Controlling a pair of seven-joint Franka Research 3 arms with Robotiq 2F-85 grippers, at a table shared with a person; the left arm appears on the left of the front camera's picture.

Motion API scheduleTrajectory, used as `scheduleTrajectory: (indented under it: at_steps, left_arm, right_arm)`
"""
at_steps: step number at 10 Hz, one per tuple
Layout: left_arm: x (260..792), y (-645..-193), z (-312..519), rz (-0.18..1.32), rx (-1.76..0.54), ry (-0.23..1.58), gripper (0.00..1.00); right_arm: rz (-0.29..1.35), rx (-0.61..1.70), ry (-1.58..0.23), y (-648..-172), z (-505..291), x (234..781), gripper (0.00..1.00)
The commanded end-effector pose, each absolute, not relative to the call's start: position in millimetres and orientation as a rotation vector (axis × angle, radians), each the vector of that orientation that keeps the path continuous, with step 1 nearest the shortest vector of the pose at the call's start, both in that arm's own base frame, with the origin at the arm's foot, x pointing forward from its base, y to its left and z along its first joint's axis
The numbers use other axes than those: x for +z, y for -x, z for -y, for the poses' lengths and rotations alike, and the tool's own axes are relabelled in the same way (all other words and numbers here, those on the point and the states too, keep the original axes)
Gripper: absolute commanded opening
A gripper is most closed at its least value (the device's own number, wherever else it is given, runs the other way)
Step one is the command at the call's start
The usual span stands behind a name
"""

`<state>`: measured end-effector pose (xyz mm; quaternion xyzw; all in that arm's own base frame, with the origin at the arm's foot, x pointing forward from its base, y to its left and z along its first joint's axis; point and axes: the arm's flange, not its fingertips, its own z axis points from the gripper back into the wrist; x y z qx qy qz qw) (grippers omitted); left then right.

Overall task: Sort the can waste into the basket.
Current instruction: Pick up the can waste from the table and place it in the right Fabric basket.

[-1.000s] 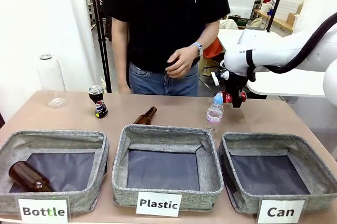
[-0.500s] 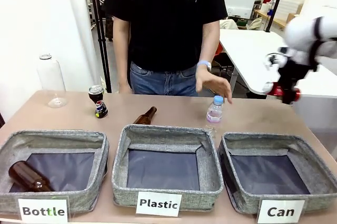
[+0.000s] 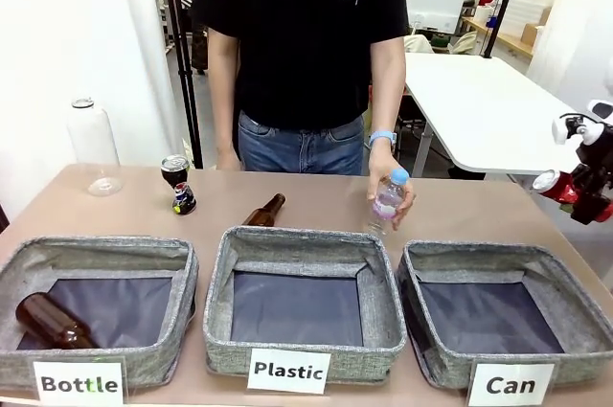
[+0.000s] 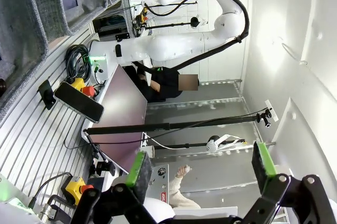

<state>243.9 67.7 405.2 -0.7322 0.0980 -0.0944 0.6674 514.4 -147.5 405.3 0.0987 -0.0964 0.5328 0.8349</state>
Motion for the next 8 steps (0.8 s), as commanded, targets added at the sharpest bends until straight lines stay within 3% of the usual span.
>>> scheduleTrajectory:
  at_steps: [1, 2, 3, 5, 8]
  left_arm:
    - [407.7, -245.3, -68.6, -0.212, -0.211, 1.664, 1.0]
    - [407.7, -245.3, -68.6, -0.212, -0.211, 1.664, 1.0]
    - [407.7, -245.3, -68.6, -0.212, -0.211, 1.664, 1.0]
    - [407.7, -245.3, -68.6, -0.212, -0.211, 1.664, 1.0]
    - [407.7, -245.3, -68.6, -0.212, -0.211, 1.664, 1.0]
  right_arm:
    - [0.214, 1.116, -0.198, -508.6, 151.8, 406.0, 0.0]
    - [0.217, 1.049, -0.197, -522.0, 136.4, 410.3, 0.0]
    - [0.193, 0.956, -0.108, -506.8, 119.8, 424.5, 0.0]
    - [0.094, 0.842, -0.035, -443.7, 71.2, 444.8, 0.0]
    - [-0.025, 0.992, 0.056, -382.4, -13.9, 416.3, 0.0]
